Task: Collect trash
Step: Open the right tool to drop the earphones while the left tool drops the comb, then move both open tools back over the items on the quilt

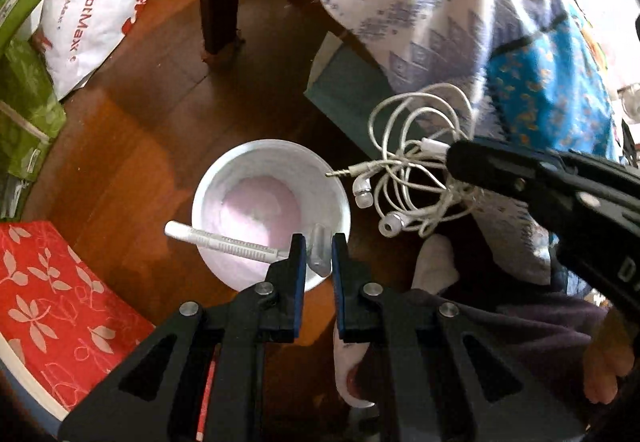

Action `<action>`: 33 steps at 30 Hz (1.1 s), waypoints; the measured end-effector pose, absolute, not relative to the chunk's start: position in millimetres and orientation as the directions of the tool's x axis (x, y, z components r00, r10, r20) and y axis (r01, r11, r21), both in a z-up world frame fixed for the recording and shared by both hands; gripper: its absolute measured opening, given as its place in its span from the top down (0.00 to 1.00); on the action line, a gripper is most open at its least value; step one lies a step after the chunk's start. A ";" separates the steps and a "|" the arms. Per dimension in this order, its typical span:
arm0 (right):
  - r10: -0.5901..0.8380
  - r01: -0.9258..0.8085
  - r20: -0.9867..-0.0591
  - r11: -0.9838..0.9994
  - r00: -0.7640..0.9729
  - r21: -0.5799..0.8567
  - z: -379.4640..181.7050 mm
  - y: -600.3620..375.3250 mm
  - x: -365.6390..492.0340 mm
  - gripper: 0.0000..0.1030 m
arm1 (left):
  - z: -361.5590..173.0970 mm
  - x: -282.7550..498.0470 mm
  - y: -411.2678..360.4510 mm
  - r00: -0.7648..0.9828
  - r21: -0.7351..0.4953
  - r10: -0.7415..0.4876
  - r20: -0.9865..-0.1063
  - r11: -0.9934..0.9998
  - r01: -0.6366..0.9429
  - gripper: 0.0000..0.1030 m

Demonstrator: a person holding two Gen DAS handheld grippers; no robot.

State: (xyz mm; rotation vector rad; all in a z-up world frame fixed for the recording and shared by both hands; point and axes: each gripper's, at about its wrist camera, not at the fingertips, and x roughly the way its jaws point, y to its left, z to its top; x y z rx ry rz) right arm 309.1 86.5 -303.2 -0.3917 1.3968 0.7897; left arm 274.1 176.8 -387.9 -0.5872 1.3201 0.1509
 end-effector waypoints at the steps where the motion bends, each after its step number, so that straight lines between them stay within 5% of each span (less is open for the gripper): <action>1: 0.259 -0.695 -0.965 0.690 -0.024 0.203 -304.0 87.7 308.7 0.92 | -387.9 272.8 178.2 0.264 -0.315 -0.214 -0.940 0.842 -0.439 0.90; 4: 0.278 -0.694 -0.959 0.681 -0.049 0.233 -304.7 86.1 311.1 0.90 | -385.8 267.8 185.1 0.268 -0.320 -0.213 -0.940 0.827 -0.463 0.87; 8: 0.308 -0.686 -0.945 0.665 -0.108 0.295 -307.5 92.0 308.9 0.90 | -375.6 256.2 193.7 0.292 -0.320 -0.194 -0.937 0.814 -0.485 0.68; 11: 0.289 -0.702 -0.951 0.656 -0.105 0.277 -308.7 95.2 304.3 0.85 | -364.6 246.7 198.2 0.297 -0.299 -0.164 -0.941 0.817 -0.493 0.67; 14: 0.282 -0.698 -0.953 0.661 -0.111 0.276 -309.4 94.5 301.4 0.57 | -354.3 242.2 200.4 0.301 -0.276 -0.134 -0.944 0.822 -0.499 0.67; 33: 0.380 -0.743 -0.914 0.652 0.143 0.155 -209.2 49.9 273.0 0.56 | -244.0 220.4 169.4 0.463 -0.192 0.030 -0.886 0.885 -0.424 0.67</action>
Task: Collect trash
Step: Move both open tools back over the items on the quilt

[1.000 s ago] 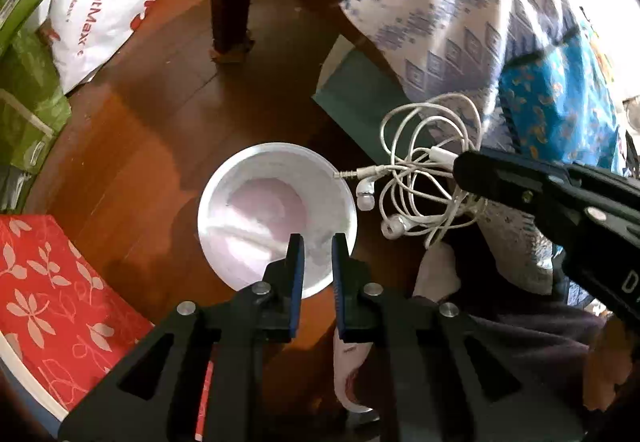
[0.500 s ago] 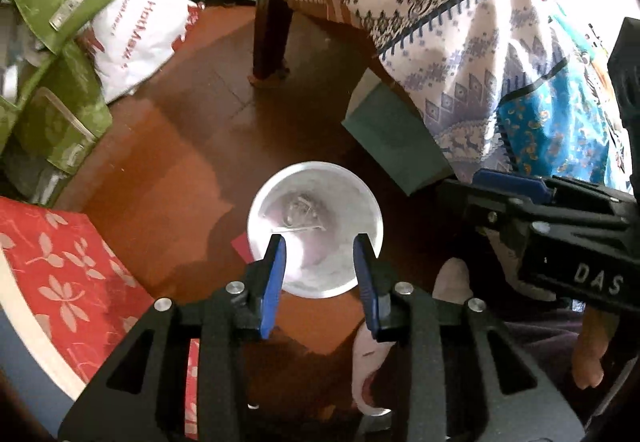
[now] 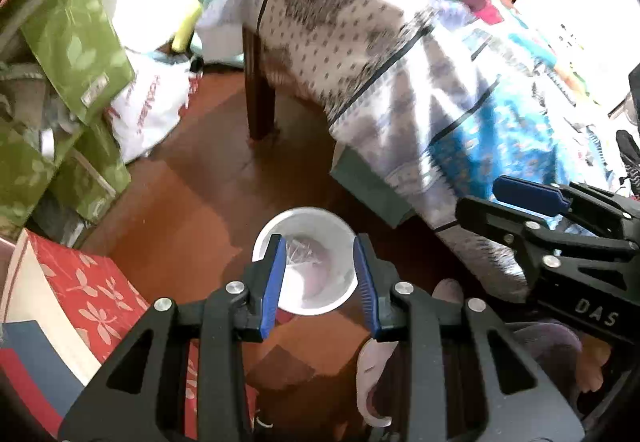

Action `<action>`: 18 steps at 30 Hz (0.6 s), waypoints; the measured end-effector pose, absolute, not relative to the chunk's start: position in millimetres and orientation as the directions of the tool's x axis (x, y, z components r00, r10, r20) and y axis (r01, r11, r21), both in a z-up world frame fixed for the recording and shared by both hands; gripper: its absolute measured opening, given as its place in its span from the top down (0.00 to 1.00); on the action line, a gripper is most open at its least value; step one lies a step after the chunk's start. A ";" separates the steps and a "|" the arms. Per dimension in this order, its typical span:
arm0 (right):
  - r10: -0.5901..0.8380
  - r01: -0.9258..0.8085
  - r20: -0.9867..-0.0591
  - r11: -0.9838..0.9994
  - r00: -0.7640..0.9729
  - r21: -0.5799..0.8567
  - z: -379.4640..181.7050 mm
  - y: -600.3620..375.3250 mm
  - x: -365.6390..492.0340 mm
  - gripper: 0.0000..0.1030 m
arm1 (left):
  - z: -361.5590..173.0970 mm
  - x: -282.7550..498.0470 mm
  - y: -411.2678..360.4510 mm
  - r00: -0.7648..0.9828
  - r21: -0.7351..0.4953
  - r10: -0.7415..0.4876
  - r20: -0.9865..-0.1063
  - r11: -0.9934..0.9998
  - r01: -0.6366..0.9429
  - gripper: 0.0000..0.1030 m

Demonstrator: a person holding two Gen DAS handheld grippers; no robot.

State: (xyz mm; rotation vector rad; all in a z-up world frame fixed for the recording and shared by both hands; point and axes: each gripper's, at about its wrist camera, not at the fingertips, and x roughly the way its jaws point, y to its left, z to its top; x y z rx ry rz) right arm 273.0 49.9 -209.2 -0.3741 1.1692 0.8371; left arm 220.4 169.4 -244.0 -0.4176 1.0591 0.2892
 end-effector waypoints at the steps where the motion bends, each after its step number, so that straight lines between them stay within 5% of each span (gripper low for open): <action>1: 0.392 -0.742 -0.906 0.653 0.161 0.151 -200.2 45.0 270.8 0.56 | -234.6 218.1 165.2 0.478 -0.188 0.040 -0.877 0.888 -0.419 0.67; 18: 0.544 -0.678 -0.674 0.730 0.500 0.086 -55.1 -76.7 232.2 0.56 | -92.6 203.1 69.1 0.706 -0.110 0.116 -0.699 0.958 -0.266 0.67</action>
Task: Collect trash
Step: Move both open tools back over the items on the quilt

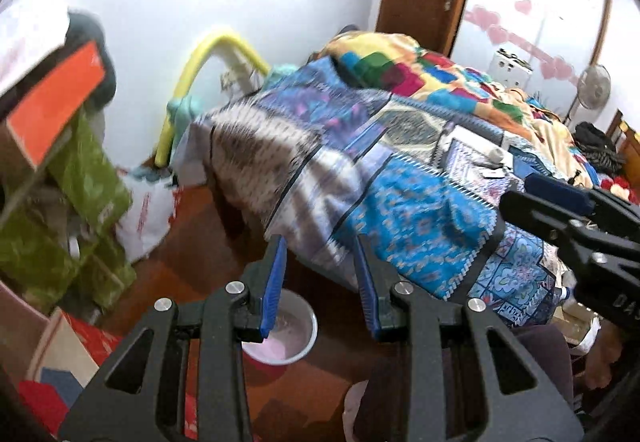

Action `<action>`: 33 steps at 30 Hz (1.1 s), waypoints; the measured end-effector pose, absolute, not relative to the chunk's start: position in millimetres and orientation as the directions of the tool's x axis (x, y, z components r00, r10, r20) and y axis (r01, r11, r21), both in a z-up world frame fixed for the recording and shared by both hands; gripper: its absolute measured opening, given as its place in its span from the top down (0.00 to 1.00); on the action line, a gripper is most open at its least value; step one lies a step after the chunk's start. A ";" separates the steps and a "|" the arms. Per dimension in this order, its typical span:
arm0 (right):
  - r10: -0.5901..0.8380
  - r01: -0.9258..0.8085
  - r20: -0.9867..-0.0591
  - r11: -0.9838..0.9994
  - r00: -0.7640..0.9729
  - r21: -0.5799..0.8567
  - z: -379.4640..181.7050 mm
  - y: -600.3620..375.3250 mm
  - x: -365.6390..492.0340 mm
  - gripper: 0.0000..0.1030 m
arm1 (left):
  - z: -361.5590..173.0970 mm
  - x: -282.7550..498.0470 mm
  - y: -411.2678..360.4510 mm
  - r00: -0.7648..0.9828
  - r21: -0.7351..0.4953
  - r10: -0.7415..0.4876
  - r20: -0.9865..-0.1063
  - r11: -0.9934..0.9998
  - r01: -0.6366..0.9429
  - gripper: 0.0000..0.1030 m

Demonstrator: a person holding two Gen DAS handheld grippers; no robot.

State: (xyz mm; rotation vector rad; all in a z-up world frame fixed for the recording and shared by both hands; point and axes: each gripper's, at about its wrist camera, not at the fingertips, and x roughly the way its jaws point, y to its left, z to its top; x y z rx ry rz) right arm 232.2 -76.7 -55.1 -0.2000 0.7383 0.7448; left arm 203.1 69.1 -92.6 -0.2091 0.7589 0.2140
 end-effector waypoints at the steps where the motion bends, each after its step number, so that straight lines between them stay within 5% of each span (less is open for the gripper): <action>1: 0.546 -0.671 -0.660 0.737 0.517 0.084 -49.2 -85.1 230.5 0.56 | -87.8 205.4 62.4 0.715 -0.111 0.108 -0.691 0.961 -0.253 0.67; 15: 0.418 -0.451 -0.553 0.889 0.720 0.085 -10.9 -222.3 255.5 0.56 | -49.0 286.3 -57.6 0.767 -0.083 -0.033 -0.640 0.996 -0.027 0.61; 33: 0.218 -0.153 -0.678 0.976 0.702 0.155 -72.5 -345.6 345.6 0.56 | -116.7 424.0 -155.3 0.626 -0.121 -0.192 -0.755 0.981 0.154 0.59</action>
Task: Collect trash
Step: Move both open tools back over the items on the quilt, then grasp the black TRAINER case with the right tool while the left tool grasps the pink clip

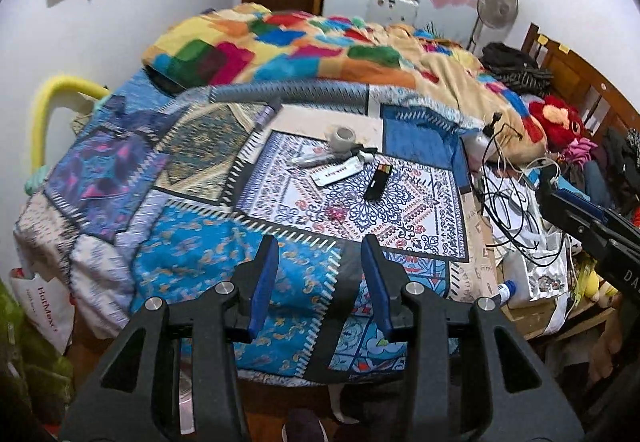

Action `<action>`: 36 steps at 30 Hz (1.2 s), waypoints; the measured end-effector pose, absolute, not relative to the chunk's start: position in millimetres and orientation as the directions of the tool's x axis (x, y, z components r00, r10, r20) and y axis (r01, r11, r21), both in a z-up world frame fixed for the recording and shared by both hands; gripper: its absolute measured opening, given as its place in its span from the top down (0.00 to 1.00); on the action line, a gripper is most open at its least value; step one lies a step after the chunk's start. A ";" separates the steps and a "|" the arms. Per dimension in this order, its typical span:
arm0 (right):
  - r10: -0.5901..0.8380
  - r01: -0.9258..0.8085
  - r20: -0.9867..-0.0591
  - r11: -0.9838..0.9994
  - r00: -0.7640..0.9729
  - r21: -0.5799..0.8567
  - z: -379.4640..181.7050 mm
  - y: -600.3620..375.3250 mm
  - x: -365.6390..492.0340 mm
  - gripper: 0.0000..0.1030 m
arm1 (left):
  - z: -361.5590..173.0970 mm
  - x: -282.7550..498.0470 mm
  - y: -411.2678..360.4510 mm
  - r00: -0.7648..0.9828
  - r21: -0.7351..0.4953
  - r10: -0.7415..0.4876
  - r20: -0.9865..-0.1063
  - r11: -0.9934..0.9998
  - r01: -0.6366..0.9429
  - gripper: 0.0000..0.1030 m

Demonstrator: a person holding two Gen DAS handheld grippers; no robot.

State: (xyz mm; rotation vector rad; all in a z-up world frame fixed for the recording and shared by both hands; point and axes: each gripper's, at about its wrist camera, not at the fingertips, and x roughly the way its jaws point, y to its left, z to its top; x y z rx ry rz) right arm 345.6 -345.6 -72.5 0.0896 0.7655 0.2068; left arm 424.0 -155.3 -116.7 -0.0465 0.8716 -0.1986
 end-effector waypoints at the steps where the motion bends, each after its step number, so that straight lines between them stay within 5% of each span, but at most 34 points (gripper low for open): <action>1: 0.217 -0.148 -0.683 0.976 0.697 0.158 -76.3 -348.0 350.3 0.56 | -122.7 431.6 -157.2 0.616 -0.126 -0.198 -0.763 0.979 0.158 0.59; 14: 0.209 -0.154 -0.780 0.977 0.589 0.145 -144.7 -342.9 420.5 0.56 | -212.1 503.5 -183.0 0.491 -0.155 -0.241 -0.837 0.966 0.209 0.59; 27: 0.232 -0.169 -0.826 0.971 0.514 0.168 -198.2 -304.7 493.6 0.56 | -240.4 527.8 -173.8 0.488 -0.178 -0.269 -0.830 0.958 0.225 0.59; 36: 0.097 -0.178 -0.836 0.984 0.540 0.000 -217.2 -281.6 504.1 0.56 | -245.4 534.1 -171.3 0.482 -0.200 -0.297 -0.824 0.949 0.243 0.59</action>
